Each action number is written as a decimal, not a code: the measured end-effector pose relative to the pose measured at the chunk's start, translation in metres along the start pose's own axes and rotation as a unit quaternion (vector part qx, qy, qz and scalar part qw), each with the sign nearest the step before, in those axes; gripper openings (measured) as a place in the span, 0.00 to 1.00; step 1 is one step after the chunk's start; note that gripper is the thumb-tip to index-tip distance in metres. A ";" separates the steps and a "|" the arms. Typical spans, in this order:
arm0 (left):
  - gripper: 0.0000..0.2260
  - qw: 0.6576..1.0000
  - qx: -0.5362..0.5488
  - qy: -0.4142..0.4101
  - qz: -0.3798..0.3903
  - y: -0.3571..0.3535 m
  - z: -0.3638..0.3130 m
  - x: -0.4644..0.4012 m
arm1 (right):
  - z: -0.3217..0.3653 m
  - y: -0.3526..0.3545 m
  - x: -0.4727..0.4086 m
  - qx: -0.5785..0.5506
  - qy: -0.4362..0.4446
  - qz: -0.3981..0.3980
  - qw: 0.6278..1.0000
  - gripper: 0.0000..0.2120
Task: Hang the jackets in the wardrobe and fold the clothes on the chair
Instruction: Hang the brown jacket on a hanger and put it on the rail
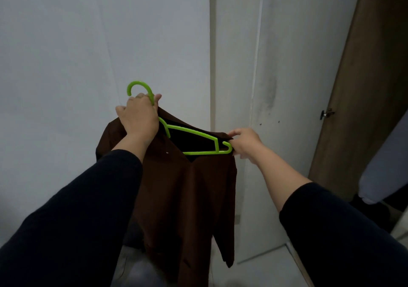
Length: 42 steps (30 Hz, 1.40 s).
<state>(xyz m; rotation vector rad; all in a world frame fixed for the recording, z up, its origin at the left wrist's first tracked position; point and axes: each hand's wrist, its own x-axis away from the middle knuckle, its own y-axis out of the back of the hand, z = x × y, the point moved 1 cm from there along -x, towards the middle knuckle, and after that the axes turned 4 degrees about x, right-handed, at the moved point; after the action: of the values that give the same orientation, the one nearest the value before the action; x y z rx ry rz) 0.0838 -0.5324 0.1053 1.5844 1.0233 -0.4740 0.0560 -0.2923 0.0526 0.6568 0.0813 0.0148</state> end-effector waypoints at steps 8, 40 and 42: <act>0.23 0.998 0.048 0.043 -0.020 -0.005 0.015 -0.010 | 0.012 -0.019 -0.003 -0.437 -0.152 0.085 0.882 0.20; 0.20 0.994 0.089 0.043 0.044 -0.016 -0.058 0.010 | 0.055 -0.024 0.016 0.186 0.204 -0.117 0.954 0.14; 0.20 0.993 0.094 0.026 0.064 -0.016 -0.069 0.011 | 0.048 -0.018 0.017 0.302 0.239 -0.214 0.898 0.14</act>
<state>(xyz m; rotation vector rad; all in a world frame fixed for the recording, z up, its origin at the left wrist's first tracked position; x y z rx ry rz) 0.0616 -0.4643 0.1066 1.8268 0.9295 -0.4537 0.0769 -0.3352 0.0787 1.2376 0.7287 -0.2866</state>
